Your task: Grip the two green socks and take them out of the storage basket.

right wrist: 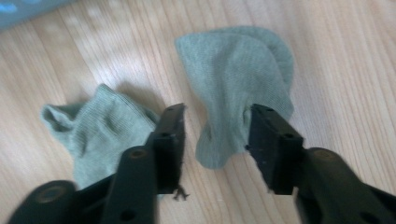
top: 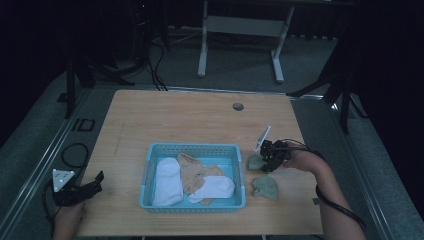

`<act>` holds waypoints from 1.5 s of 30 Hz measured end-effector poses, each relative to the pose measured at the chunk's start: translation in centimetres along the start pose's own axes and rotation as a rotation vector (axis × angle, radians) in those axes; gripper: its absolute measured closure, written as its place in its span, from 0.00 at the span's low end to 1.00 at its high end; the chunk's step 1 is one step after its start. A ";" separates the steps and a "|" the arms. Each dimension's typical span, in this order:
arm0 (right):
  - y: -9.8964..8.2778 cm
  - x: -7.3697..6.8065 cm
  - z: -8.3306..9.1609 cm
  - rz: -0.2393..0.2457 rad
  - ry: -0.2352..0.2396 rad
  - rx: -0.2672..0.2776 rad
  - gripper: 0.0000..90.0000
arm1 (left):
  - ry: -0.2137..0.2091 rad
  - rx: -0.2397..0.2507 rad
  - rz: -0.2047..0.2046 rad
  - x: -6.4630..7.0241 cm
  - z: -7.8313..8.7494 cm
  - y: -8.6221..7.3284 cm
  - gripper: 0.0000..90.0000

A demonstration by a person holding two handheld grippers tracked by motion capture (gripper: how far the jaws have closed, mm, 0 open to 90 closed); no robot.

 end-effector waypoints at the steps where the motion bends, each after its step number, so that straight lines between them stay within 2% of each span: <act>1: -0.2 0.1 0.2 -0.014 -0.011 0.005 0.54 | 0.000 0.001 0.001 0.0 0.0 0.0 0.01; 3: -0.7 0.2 0.4 -0.042 -0.025 0.014 0.45 | -0.001 0.000 0.001 0.0 0.0 0.0 0.01; 5: -1.2 0.2 0.7 -0.074 -0.022 0.047 0.41 | -0.001 0.001 0.001 0.0 0.0 0.0 0.01; 8: -2.0 0.2 1.2 -0.116 -0.028 0.106 0.36 | -0.001 0.000 0.001 0.0 0.0 0.0 0.01; 13: -4.4 0.3 1.3 -0.199 -0.032 0.136 0.31 | 0.000 0.002 0.001 0.0 0.0 0.0 0.01; 20: -8.5 0.0 1.1 -0.315 -0.077 0.214 0.31 | 0.000 0.000 0.002 0.0 0.0 0.0 0.01; 22: -9.6 0.0 0.8 -0.351 -0.104 0.223 0.24 | 0.001 0.001 0.002 0.0 0.0 0.0 0.01; 25: -11.0 0.0 0.3 -0.412 -0.140 0.241 0.19 | 0.001 0.000 0.002 0.0 0.0 0.0 0.01; 28: -12.0 0.2 0.0 -0.482 -0.151 0.291 0.13 | 0.001 0.000 0.003 0.0 0.0 0.0 0.01; 30: -12.5 -0.1 -0.3 -0.489 -0.157 0.306 0.12 | 0.001 0.001 0.003 0.0 0.0 0.0 0.01; 32: -13.2 0.1 -0.6 -0.551 -0.186 0.330 0.12 | 0.000 0.001 0.003 0.0 0.0 0.0 0.01; 35: -13.9 0.4 -0.9 -0.616 -0.222 0.364 0.12 | -0.002 -0.002 0.003 0.0 0.0 0.0 0.01; 40: -15.0 0.7 -0.7 -0.708 -0.358 0.490 0.12 | -0.003 0.000 0.002 0.0 0.0 0.0 0.01; 42: -15.4 0.6 -0.9 -0.732 -0.395 0.502 0.12 | -0.004 0.000 0.002 0.0 0.0 0.0 0.01; 43: -15.6 0.5 -1.1 -0.753 -0.430 0.508 0.12 | -0.004 0.000 0.002 0.0 0.0 0.0 0.01; 45: -16.0 0.4 -1.5 -0.786 -0.451 0.514 0.12 | -0.004 0.000 0.001 0.0 0.0 0.0 0.01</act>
Point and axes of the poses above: each handheld gripper's, and its own axes: z roughly backward along the jaws, y roughly out of its top, x roughly to its right, the point moved 6 cm from there along -z, roughly forward along the jaws, and after that the axes turned 4 degrees about z, right-handed, at the moved point
